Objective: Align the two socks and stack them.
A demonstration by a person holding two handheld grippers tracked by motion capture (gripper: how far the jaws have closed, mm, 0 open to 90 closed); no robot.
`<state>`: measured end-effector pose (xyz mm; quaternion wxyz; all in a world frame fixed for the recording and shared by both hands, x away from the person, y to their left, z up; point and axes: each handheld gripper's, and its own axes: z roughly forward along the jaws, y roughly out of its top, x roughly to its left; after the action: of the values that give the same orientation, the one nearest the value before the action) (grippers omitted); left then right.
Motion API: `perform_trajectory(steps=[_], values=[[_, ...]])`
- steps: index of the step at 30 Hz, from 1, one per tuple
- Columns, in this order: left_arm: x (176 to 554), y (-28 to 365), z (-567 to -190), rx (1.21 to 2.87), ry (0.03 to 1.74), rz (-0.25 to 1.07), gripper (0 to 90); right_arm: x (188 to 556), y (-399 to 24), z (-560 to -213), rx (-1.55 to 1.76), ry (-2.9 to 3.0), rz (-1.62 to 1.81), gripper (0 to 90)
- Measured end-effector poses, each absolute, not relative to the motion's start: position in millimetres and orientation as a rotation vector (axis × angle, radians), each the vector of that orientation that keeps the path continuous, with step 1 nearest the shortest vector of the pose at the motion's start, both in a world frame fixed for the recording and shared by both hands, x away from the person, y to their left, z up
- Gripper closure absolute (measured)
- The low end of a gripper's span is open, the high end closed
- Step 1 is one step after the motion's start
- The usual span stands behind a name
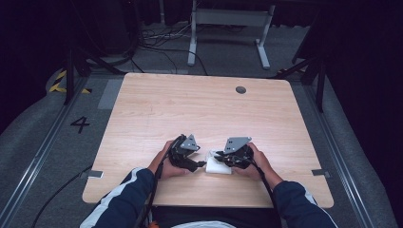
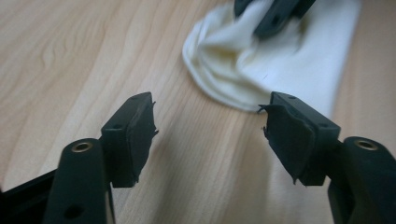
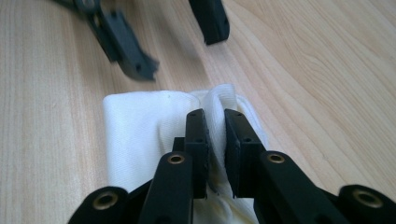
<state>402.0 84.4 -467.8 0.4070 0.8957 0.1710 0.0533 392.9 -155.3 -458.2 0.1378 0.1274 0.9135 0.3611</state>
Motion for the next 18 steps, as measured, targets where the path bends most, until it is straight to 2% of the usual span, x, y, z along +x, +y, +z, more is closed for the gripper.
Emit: perform_trajectory(steps=[3,5,9,12,15,18], values=[[396,85,-459,2.224,0.393,0.13,36.1,393,-155,-459,0.371,2.649,1.044,80.7],[384,74,-453,2.212,0.309,0.084,41.0,393,-155,-459,0.375,2.649,1.048,80.2],[371,57,-455,2.258,0.21,0.048,45.9,393,-155,-458,0.378,2.643,1.054,78.6],[366,44,-464,2.282,0.19,-0.003,47.2,393,-155,-457,0.395,2.622,1.05,70.2],[367,40,-472,2.309,0.189,-0.014,46.7,393,-157,-455,0.406,2.612,1.053,57.7],[371,43,-473,2.306,0.201,-0.022,46.9,393,-160,-453,0.407,2.616,1.071,52.6]])
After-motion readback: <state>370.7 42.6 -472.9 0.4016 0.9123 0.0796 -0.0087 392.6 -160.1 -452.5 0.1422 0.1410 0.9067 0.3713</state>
